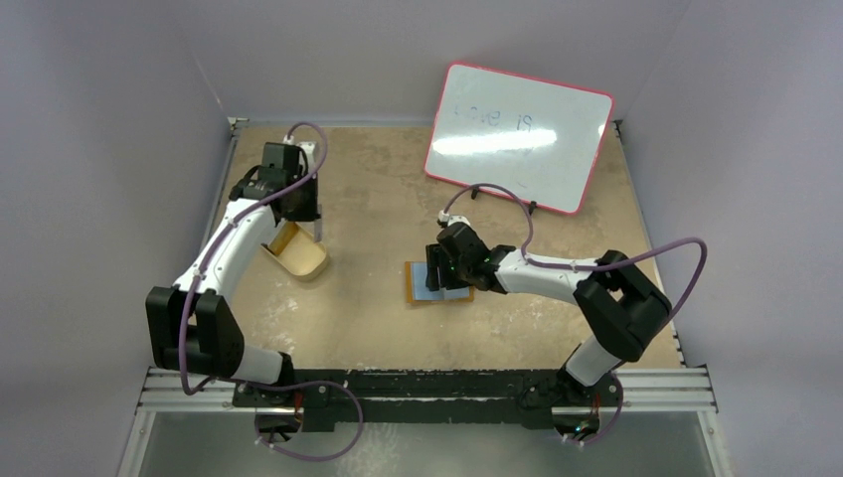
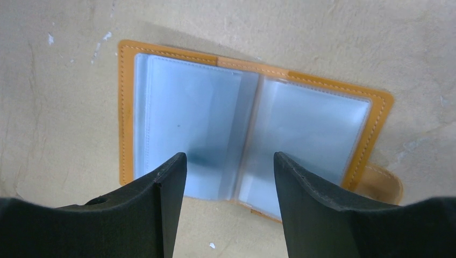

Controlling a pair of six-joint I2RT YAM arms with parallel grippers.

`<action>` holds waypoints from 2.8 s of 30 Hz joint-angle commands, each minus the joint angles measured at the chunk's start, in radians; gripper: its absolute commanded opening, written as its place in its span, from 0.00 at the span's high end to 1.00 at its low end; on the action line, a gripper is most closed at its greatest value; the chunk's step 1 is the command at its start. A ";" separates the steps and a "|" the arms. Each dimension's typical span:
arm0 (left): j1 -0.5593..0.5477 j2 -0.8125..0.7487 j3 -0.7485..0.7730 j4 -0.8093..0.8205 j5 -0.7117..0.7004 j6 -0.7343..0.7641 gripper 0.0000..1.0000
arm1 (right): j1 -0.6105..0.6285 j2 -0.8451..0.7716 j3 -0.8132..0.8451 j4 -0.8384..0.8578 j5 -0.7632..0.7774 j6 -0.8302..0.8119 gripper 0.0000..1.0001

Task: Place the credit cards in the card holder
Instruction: Pick up the credit card from the storage box, then insert the credit card into the card holder.

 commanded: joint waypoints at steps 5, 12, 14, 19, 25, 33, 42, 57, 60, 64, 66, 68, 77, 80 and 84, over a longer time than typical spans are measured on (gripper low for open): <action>-0.006 -0.054 -0.027 0.234 0.446 -0.416 1.00 | -0.033 -0.091 0.022 -0.104 0.020 -0.014 0.39; -0.175 -0.106 -0.203 0.546 0.469 -0.651 1.00 | -0.077 -0.119 0.013 -0.124 0.018 -0.026 0.48; -0.213 -0.077 -0.229 0.597 0.482 -0.709 1.00 | -0.096 -0.113 0.009 -0.124 0.010 -0.033 0.52; -0.303 -0.036 -0.329 0.822 0.478 -0.886 1.00 | -0.124 -0.138 -0.006 -0.132 0.013 -0.046 0.62; -0.391 0.068 -0.360 0.916 0.446 -0.934 1.00 | -0.144 -0.142 -0.044 -0.113 0.013 -0.046 0.67; -0.435 0.201 -0.371 0.901 0.467 -0.878 1.00 | -0.155 -0.120 -0.075 -0.083 0.012 -0.047 0.69; -0.437 0.287 -0.347 0.796 0.519 -0.743 1.00 | -0.156 -0.114 -0.087 -0.075 0.009 -0.049 0.70; -0.435 0.372 -0.279 0.722 0.576 -0.651 1.00 | -0.158 -0.114 -0.100 -0.062 0.001 -0.051 0.72; -0.436 0.376 -0.285 0.746 0.591 -0.661 1.00 | -0.158 -0.115 -0.108 -0.058 -0.001 -0.049 0.72; -0.435 0.355 -0.264 0.696 0.612 -0.621 1.00 | -0.158 -0.112 -0.108 -0.057 -0.001 -0.051 0.72; -0.435 0.337 -0.242 0.650 0.614 -0.593 1.00 | -0.158 -0.115 -0.110 -0.059 0.004 -0.049 0.72; -0.435 0.332 -0.233 0.644 0.629 -0.595 1.00 | -0.158 -0.118 -0.113 -0.059 0.006 -0.043 0.72; -0.437 0.334 -0.233 0.704 0.651 -0.640 1.00 | -0.158 -0.116 -0.107 -0.059 0.004 -0.042 0.72; -0.436 0.363 -0.247 0.742 0.652 -0.663 1.00 | -0.158 -0.116 -0.111 -0.056 0.004 -0.040 0.72; -0.436 0.392 -0.264 0.790 0.638 -0.704 1.00 | -0.158 -0.109 -0.111 -0.053 0.001 -0.042 0.72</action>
